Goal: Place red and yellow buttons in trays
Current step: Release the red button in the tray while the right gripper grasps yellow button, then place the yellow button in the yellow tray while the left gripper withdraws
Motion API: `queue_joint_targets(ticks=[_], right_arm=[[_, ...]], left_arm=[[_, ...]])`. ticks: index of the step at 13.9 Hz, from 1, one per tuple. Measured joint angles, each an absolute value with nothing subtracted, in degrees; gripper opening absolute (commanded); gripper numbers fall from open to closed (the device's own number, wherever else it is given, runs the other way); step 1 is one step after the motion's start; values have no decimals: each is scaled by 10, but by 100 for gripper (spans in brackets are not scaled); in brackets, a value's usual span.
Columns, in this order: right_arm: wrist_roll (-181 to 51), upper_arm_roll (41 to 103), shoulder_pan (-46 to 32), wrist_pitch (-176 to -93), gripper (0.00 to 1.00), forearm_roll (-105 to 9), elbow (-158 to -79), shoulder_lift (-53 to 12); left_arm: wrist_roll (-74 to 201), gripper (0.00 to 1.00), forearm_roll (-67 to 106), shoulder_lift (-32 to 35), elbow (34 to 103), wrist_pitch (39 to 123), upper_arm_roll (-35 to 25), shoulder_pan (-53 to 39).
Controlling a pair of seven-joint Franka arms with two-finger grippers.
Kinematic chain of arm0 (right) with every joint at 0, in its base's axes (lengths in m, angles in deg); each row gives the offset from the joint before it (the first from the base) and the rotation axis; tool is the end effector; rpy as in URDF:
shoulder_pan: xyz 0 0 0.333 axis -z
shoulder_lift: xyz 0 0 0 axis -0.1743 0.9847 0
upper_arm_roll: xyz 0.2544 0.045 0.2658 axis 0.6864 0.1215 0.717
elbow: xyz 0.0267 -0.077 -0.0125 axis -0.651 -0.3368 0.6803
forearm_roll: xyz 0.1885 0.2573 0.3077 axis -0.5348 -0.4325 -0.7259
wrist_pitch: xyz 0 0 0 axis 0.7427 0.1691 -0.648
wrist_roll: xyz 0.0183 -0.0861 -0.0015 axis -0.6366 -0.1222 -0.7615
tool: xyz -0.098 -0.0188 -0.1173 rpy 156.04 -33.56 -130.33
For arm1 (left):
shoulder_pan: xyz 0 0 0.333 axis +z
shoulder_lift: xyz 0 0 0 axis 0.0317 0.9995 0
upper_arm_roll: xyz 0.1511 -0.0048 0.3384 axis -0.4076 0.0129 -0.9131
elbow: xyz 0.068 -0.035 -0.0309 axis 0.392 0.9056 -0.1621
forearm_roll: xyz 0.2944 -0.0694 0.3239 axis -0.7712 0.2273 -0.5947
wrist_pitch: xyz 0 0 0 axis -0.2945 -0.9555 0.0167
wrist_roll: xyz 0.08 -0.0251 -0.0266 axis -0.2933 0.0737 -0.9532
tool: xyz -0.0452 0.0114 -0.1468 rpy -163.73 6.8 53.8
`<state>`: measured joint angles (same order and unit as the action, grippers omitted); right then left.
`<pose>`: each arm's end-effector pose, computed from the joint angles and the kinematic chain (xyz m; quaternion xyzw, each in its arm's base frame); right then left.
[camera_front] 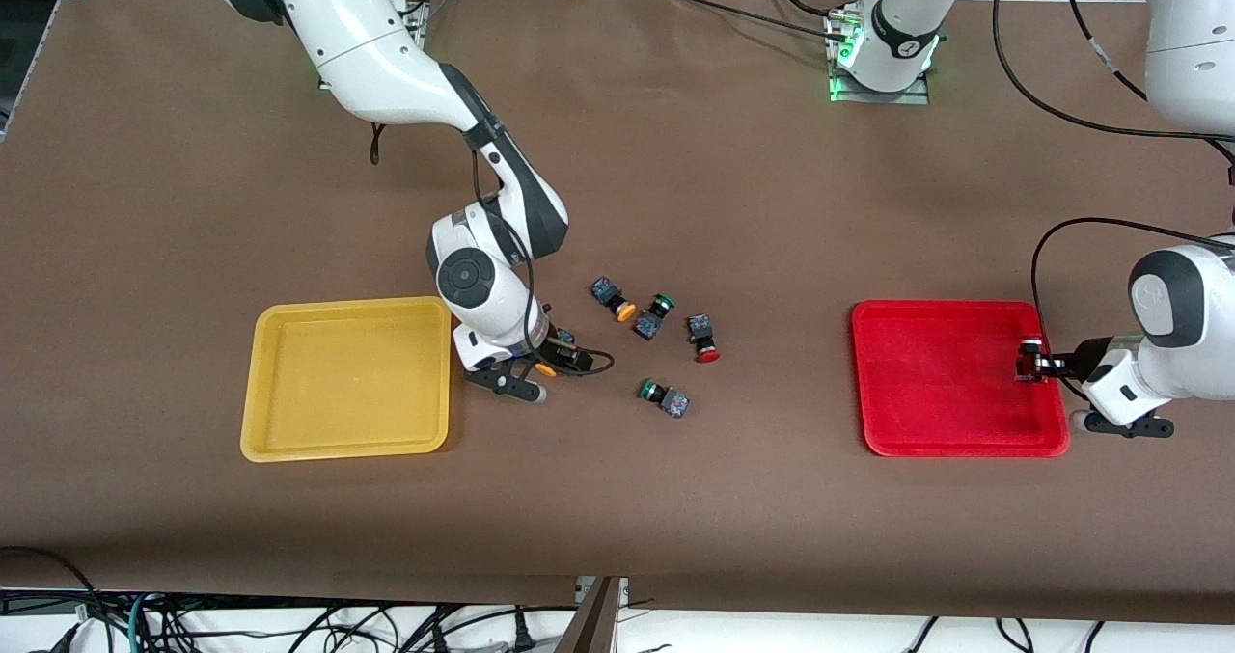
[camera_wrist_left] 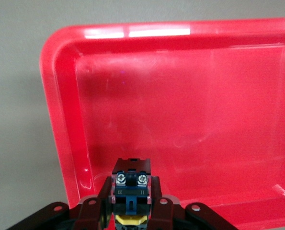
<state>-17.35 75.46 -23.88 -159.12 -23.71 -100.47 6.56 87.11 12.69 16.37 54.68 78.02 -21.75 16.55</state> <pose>0.6994 0.4509 0.1405 -0.9814 0.1634 -0.0233 0.0983 0.7400 0.1704 0.2054 0.9941 -0.0220 -0.0924 0.0526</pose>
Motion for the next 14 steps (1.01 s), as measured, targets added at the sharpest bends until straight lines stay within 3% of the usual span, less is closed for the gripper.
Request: queue_joint_targets(ticks=[3,4,5,6,8,9,10,14], right_arm=[[-172,754,-242,-1599,17,-237,-1005,77],[-174,752,-242,-1599,8,-237,-1005,77],[-177,750,-241,-1599,7,-237,-1004,76],[-184,749,-239,-1598,5,-237,-1004,76],[-202,745,-230,-1580,5,-237,-1001,73],[-221,743,-220,-1557,5,-237,-995,69],[-248,741,-206,-1524,5,-237,-986,60],[-416,736,-123,-1403,11,-237,-964,16]], left_arm=[[871,0,127,164,597,849,-217,167],[871,0,127,164,614,865,-217,168],[871,0,127,164,623,875,-217,169],[871,11,127,164,627,879,-217,169],[872,71,127,163,626,881,-215,168],[872,89,127,163,625,882,-212,167],[872,100,127,162,623,882,-209,165],[849,100,136,149,571,844,-200,116]])
